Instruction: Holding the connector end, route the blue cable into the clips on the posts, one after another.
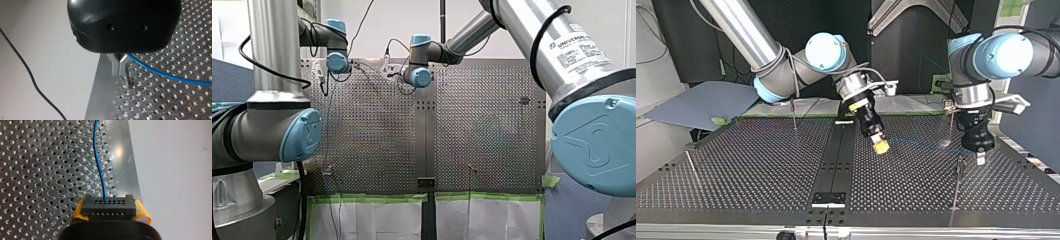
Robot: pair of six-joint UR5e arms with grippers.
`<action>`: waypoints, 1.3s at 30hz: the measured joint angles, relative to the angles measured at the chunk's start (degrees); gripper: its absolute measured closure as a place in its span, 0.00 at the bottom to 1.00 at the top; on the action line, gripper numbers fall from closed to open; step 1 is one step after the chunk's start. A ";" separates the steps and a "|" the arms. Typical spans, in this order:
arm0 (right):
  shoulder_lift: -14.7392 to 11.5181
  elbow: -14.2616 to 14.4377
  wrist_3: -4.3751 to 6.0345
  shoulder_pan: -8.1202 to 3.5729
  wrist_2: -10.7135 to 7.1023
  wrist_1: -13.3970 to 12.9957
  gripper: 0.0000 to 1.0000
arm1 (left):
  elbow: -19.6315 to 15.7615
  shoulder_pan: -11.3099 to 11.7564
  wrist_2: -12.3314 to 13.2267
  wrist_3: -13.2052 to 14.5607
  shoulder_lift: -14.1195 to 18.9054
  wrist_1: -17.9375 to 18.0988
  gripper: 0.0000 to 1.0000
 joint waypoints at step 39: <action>1.56 -2.98 -0.07 -0.63 -0.07 0.53 1.00 | 4.61 4.03 5.60 -1.12 -4.37 -0.55 1.00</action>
